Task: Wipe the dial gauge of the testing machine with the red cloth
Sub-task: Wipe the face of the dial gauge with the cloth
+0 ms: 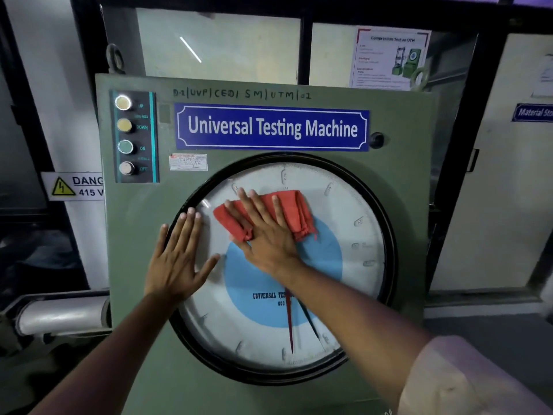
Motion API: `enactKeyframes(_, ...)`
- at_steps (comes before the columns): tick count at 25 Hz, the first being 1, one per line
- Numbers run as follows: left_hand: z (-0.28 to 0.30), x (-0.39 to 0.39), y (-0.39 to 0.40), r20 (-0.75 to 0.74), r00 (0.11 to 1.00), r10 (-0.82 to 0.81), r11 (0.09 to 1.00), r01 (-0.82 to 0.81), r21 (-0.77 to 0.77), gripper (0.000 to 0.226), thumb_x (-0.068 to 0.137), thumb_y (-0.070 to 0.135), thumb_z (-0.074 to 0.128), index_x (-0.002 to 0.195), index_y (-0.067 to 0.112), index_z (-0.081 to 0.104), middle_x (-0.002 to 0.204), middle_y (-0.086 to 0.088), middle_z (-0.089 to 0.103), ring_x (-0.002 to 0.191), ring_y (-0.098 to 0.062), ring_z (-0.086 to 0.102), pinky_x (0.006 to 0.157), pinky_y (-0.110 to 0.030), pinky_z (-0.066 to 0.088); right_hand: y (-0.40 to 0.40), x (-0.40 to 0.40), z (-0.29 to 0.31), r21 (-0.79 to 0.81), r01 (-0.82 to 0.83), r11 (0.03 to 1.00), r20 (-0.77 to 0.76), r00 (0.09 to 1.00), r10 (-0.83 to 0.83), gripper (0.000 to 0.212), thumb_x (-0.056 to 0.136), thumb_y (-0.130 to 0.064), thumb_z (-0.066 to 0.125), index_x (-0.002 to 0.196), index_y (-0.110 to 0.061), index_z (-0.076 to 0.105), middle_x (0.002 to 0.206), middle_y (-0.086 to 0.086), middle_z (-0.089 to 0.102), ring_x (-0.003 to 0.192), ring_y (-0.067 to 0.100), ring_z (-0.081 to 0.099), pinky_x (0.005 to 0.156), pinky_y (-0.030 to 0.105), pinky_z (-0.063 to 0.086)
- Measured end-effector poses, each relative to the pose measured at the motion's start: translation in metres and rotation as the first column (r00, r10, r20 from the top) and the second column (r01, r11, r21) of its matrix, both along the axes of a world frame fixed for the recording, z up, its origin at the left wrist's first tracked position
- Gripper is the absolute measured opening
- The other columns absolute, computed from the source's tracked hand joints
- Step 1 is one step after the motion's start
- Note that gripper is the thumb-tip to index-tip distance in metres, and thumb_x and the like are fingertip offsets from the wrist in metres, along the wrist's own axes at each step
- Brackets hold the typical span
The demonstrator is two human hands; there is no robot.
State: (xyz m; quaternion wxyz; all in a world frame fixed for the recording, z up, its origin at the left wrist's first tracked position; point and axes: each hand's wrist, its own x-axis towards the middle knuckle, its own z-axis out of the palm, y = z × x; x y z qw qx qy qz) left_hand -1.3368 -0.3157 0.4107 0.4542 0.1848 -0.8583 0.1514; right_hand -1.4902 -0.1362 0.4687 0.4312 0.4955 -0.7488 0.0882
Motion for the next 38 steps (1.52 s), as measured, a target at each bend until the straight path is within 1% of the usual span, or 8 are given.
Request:
enactKeyframes(3, 0.023, -0.008, 0.003, 0.046, 0.999, -0.017, 0.999, 0.018, -0.028, 0.096, 0.100, 0.071, 0.034, 0.172, 0.012, 0.009, 0.181, -0.003, 0.006, 0.168, -0.014, -0.001, 0.136, -0.042, -0.001, 0.023, -0.034, 0.045, 0.044, 0.068, 0.997, -0.135, 0.989, -0.062, 0.069, 0.109, -0.060, 0.029, 0.170, -0.038, 0.007, 0.180, -0.004, 0.002, 0.165, 0.016, 0.001, 0.132, 0.055, 0.007)
enactKeyframes(5, 0.043, -0.019, 0.008, 0.066, 0.998, -0.022, 0.999, 0.024, -0.027, 0.096, 0.101, 0.071, 0.031, 0.172, 0.012, 0.008, 0.181, -0.004, 0.006, 0.168, -0.015, 0.000, 0.136, -0.042, -0.001, 0.038, -0.054, 0.057, -0.103, 0.141, 0.985, 0.005, 0.990, -0.142, 0.068, 0.110, -0.059, 0.024, 0.170, -0.035, 0.003, 0.180, -0.001, -0.002, 0.165, 0.020, -0.004, 0.132, 0.056, 0.005)
enactKeyframes(12, 0.065, -0.044, 0.024, 0.088, 0.996, -0.029, 0.999, 0.032, -0.033, 0.094, 0.102, 0.072, 0.030, 0.173, 0.016, 0.001, 0.182, -0.002, -0.001, 0.168, -0.015, -0.004, 0.135, -0.044, -0.009, 0.087, -0.045, -0.090, -0.198, 0.191, 0.961, 0.193, 0.969, -0.153, 0.068, 0.109, -0.061, 0.016, 0.170, -0.032, 0.010, 0.180, 0.000, 0.000, 0.166, 0.024, 0.007, 0.132, 0.054, 0.000)
enactKeyframes(19, 0.064, -0.053, 0.034, 0.052, 0.997, -0.051, 0.998, 0.053, -0.020, 0.095, 0.101, 0.069, 0.030, 0.172, 0.009, 0.009, 0.181, -0.006, 0.004, 0.168, -0.020, 0.002, 0.135, -0.042, -0.009, 0.063, -0.073, 0.012, -0.195, 0.136, 0.971, 0.076, 0.989, -0.123, 0.072, 0.107, -0.062, 0.031, 0.170, -0.038, 0.004, 0.180, -0.004, 0.002, 0.165, 0.015, 0.001, 0.132, 0.057, 0.009)
enactKeyframes(23, 0.069, -0.058, 0.038, 0.083, 0.995, -0.050, 0.998, 0.053, -0.024, 0.094, 0.102, 0.070, 0.027, 0.172, 0.011, 0.004, 0.181, -0.006, -0.001, 0.168, -0.020, -0.001, 0.136, -0.042, -0.006, 0.093, -0.075, -0.029, -0.342, 0.303, 0.889, 0.283, 0.936, -0.210, 0.069, 0.110, -0.055, 0.031, 0.171, -0.031, 0.009, 0.179, 0.004, 0.005, 0.166, 0.024, 0.005, 0.132, 0.057, 0.008)
enactKeyframes(26, 0.071, -0.059, 0.043, 0.080, 0.995, -0.067, 0.998, 0.066, 0.011, 0.095, 0.102, 0.072, 0.025, 0.172, 0.012, 0.001, 0.181, -0.006, -0.004, 0.168, -0.020, -0.003, 0.136, -0.043, -0.004, 0.113, -0.055, -0.083, -0.237, 0.289, 0.928, 0.355, 0.914, -0.195, 0.070, 0.110, -0.055, 0.030, 0.170, -0.033, 0.005, 0.179, 0.002, 0.000, 0.166, 0.024, 0.002, 0.131, 0.058, 0.013)
enactKeyframes(32, 0.064, -0.067, 0.042, 0.038, 0.997, -0.071, 0.997, 0.071, 0.022, 0.096, 0.103, 0.071, 0.028, 0.172, 0.013, -0.004, 0.182, -0.007, -0.007, 0.168, -0.021, -0.007, 0.136, -0.043, -0.007, 0.089, -0.074, -0.003, -0.277, 0.290, 0.916, 0.283, 0.936, -0.210, 0.069, 0.110, -0.053, 0.033, 0.170, -0.034, 0.006, 0.180, 0.004, 0.003, 0.166, 0.023, 0.005, 0.132, 0.055, 0.008)
enactKeyframes(38, 0.066, -0.064, 0.042, 0.047, 0.995, -0.085, 0.996, 0.084, 0.034, 0.095, 0.103, 0.071, 0.028, 0.172, 0.013, -0.003, 0.181, -0.007, -0.006, 0.168, -0.020, -0.007, 0.136, -0.044, -0.005, 0.117, -0.050, -0.079, -0.116, 0.273, 0.955, 0.353, 0.910, -0.218, 0.069, 0.111, -0.057, 0.025, 0.168, -0.038, -0.009, 0.179, 0.001, -0.012, 0.165, 0.022, -0.006, 0.133, 0.053, 0.001)
